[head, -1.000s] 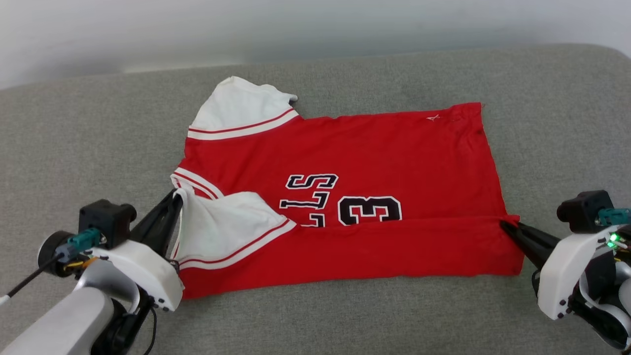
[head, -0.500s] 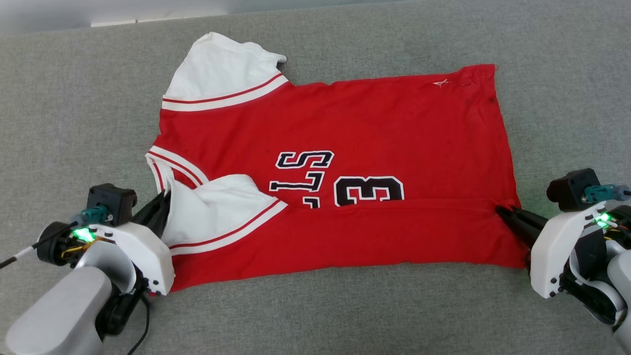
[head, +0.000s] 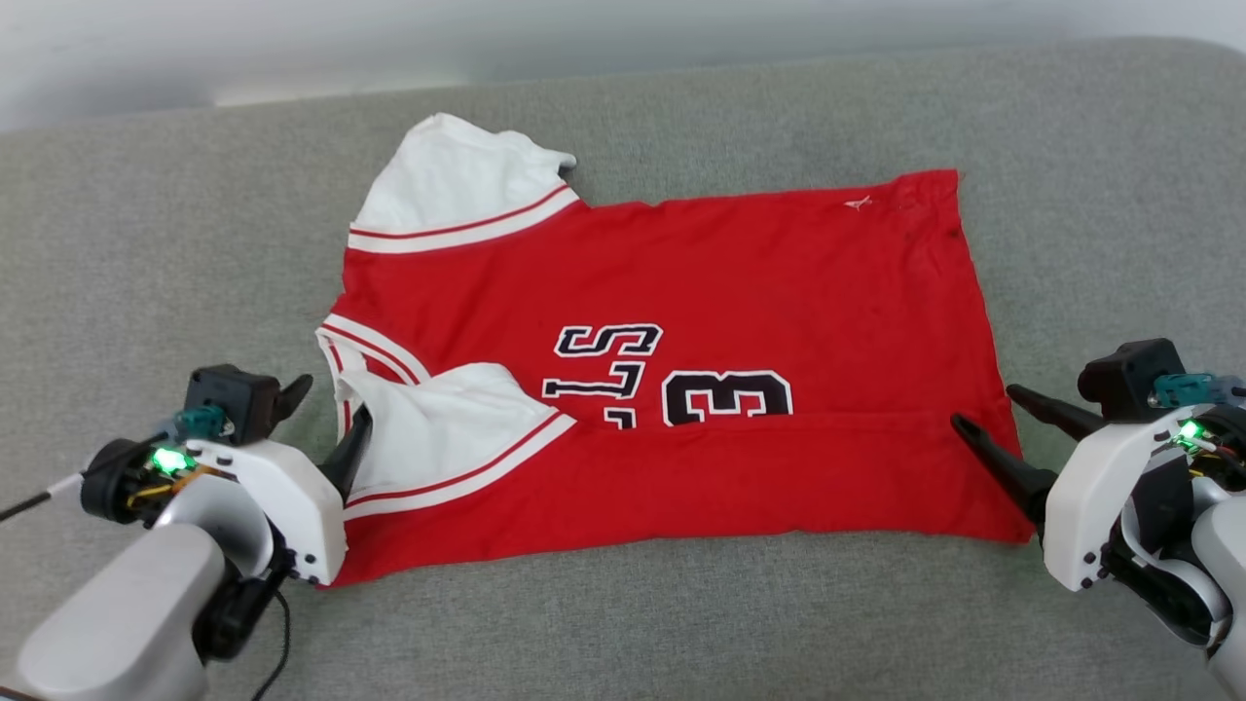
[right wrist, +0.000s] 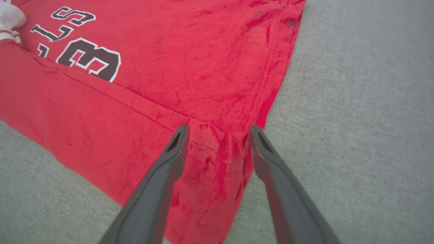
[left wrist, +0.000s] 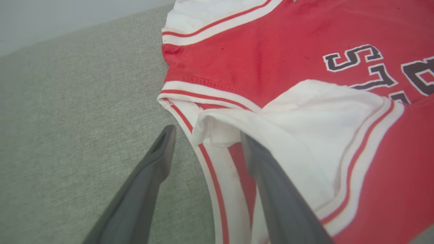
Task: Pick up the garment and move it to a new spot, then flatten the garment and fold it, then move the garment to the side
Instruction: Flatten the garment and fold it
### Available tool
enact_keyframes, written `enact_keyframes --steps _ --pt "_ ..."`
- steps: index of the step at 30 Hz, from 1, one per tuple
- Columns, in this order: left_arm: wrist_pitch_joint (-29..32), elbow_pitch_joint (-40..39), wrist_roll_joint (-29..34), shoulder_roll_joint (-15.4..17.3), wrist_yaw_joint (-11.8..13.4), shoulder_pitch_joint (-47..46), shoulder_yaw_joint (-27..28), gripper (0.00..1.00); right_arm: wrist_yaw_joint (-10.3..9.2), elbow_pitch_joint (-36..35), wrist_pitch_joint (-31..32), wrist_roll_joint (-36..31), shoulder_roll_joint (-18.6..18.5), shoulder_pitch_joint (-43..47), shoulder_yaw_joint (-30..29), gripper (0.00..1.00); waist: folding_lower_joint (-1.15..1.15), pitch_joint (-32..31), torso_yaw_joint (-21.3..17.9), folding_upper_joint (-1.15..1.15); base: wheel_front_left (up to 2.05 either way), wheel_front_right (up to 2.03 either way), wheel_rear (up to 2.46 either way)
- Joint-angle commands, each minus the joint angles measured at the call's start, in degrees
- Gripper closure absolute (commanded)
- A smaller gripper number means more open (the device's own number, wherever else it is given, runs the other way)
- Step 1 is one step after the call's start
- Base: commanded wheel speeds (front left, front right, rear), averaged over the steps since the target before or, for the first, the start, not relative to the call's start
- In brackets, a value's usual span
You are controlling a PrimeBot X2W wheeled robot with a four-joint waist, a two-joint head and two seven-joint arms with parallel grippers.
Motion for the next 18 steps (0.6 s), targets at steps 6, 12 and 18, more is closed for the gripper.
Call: enact_keyframes --steps 6,12,18 --pt "5.7 -5.5 0.0 4.3 0.5 -2.5 0.1 0.00 -0.02 -1.2 -1.6 -0.7 -0.8 1.4 -1.0 0.00 -0.01 -3.4 1.0 0.00 0.00 0.00 0.00" --pt "19.1 -11.8 -3.3 8.9 -0.8 -5.4 -0.8 0.00 -0.03 -2.4 -1.4 -1.4 -0.5 2.1 -2.0 0.00 -0.01 -4.4 1.4 0.00 0.00 0.00 0.00" --pt "34.2 -15.1 -10.0 11.1 -3.0 -7.9 -2.4 0.00 -0.03 -3.4 -0.7 -1.9 0.0 1.8 -2.2 0.00 -0.01 -4.1 1.4 0.00 0.00 0.00 0.00"
